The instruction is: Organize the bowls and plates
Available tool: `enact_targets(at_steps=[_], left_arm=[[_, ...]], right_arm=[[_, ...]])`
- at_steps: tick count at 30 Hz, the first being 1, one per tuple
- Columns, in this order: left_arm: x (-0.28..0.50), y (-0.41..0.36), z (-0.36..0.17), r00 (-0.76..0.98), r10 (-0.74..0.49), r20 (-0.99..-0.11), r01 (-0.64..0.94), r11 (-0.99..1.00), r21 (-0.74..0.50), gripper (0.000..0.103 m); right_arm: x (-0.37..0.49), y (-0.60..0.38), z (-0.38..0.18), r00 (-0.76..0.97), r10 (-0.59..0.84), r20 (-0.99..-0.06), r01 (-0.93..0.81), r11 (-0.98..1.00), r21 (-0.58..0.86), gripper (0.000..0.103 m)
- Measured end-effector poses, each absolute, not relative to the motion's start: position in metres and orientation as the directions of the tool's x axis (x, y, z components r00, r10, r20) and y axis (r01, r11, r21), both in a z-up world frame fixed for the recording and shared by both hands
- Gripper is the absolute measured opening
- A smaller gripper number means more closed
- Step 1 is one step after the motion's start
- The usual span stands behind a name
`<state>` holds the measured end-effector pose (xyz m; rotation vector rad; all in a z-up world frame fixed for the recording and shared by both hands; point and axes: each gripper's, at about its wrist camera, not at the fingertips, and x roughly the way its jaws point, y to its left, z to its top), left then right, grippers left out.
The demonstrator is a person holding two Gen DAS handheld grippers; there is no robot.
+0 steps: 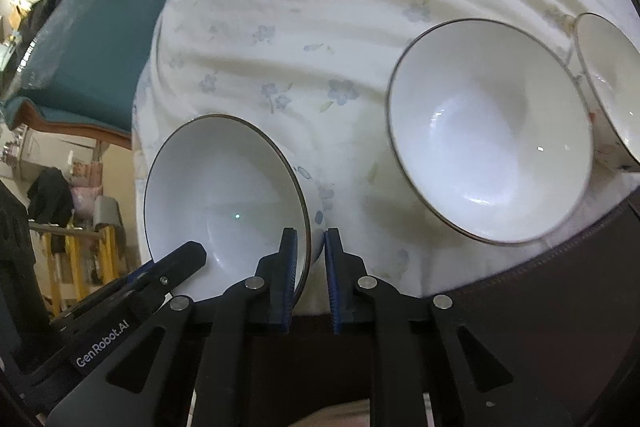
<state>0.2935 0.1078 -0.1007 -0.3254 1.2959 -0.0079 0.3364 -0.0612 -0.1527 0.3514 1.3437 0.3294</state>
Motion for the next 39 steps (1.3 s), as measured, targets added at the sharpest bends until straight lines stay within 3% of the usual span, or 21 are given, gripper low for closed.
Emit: enact_targets(at_steps=[10, 20, 39], left_arm=[[0.241, 0.064, -0.048, 0.320, -0.184, -0.929, -0.079, 0.972, -0.219, 0.011], [0.180, 0.021, -0.036, 0.304, -0.182, -0.935, -0.020, 0.980, -0.198, 0.011], [0.113, 0.001, -0.072, 0.218, -0.124, -0.968, -0.034, 0.990, -0.134, 0.012]], right_arm=[[0.287, -0.106, -0.096, 0.255, 0.454, -0.854, -0.040, 0.887, 0.460, 0.015], [0.218, -0.149, -0.064, 0.279, 0.466, -0.839, -0.045, 0.879, 0.474, 0.015], [0.135, -0.189, -0.098, 0.214, 0.543, -0.812, -0.045, 0.836, 0.547, 0.015]])
